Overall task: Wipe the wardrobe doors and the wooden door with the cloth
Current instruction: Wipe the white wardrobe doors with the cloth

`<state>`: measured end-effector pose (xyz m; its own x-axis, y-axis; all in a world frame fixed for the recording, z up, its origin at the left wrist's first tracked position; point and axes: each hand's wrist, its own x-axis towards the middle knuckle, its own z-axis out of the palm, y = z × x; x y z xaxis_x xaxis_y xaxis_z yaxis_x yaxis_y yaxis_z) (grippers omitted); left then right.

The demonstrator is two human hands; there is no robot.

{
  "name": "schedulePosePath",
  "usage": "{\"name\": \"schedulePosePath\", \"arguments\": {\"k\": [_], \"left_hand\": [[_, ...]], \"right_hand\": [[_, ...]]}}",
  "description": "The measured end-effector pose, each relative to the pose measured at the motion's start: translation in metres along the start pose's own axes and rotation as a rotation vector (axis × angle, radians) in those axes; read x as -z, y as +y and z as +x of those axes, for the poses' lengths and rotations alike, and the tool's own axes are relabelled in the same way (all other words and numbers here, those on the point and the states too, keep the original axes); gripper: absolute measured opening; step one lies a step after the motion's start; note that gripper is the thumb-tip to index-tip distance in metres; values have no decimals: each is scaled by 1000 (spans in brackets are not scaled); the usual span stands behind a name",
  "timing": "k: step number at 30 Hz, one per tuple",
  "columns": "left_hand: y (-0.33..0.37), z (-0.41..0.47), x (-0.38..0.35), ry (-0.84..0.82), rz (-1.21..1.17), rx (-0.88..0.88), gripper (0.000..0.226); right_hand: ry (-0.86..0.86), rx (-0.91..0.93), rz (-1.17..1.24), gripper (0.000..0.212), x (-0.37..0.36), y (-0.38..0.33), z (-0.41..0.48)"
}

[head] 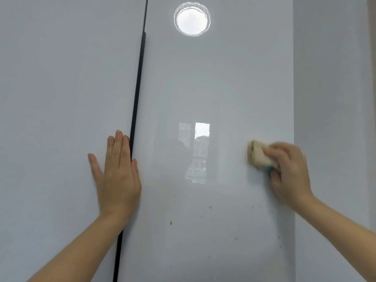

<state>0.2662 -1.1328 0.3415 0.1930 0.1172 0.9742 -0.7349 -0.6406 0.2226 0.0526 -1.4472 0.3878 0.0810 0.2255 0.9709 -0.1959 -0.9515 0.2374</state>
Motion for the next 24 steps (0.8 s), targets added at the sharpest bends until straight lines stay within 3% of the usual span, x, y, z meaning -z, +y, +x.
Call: {"name": "schedulePosePath", "arguments": {"k": [4,9,15,20,24], "left_hand": [[-1,0,0,-7,11,0,55],[-1,0,-1,-9,3,2,55],[0,1,-1,-1,4,3,56],[-1,0,0,4,-5,-4,55],[-1,0,1,13,-39,3,54]], "right_hand": [[-85,22,31,48,10,-5,-52],[-12,23,-2,49,10,16,53],[67,-155,-76,47,7,29,148],[80,-116,12,47,7,26,89],[-8,-63,94,46,9,8,-31]]}}
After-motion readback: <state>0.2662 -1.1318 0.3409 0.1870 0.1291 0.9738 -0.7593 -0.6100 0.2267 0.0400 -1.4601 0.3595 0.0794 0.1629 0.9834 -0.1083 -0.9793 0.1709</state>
